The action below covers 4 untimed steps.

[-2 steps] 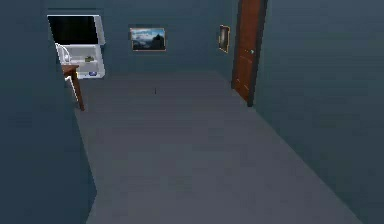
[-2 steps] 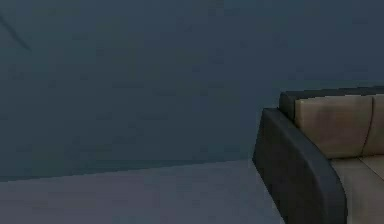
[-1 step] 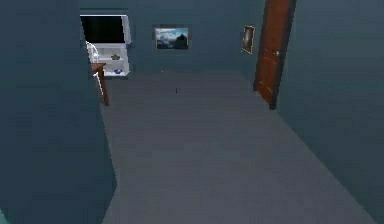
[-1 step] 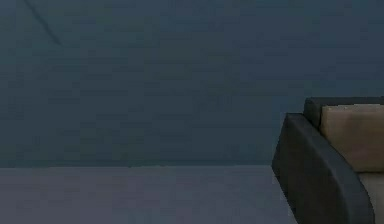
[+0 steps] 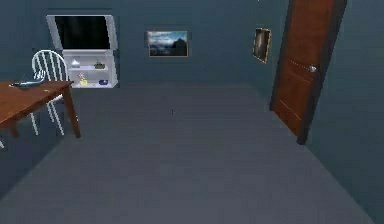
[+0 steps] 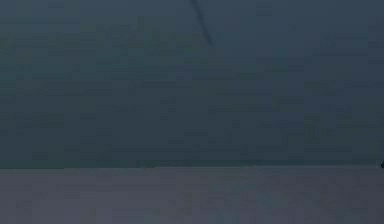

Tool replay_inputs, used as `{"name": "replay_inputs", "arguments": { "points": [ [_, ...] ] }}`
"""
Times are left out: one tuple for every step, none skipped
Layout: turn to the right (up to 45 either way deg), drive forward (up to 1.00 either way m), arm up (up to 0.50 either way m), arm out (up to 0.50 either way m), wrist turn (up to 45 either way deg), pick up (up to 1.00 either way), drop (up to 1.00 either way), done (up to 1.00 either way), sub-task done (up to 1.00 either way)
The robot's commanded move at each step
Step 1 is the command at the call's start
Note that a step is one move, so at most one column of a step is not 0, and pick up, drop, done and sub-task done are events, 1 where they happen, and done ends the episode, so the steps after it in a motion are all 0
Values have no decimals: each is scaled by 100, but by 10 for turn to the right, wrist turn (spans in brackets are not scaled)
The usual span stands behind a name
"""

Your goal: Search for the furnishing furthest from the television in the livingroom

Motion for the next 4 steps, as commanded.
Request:
{"name": "replay_inputs", "arguments": {
  "points": [
    [-30, 0, 0, 0, 0, 0, 0, 0, 0],
    [0, 75, 0, 0, 0, 0, 0, 0, 0],
    [-450, 0, 0, 0, 0, 0, 0, 0, 0],
    [-150, 0, 0, 0, 0, 0, 0, 0, 0]
  ]
}}
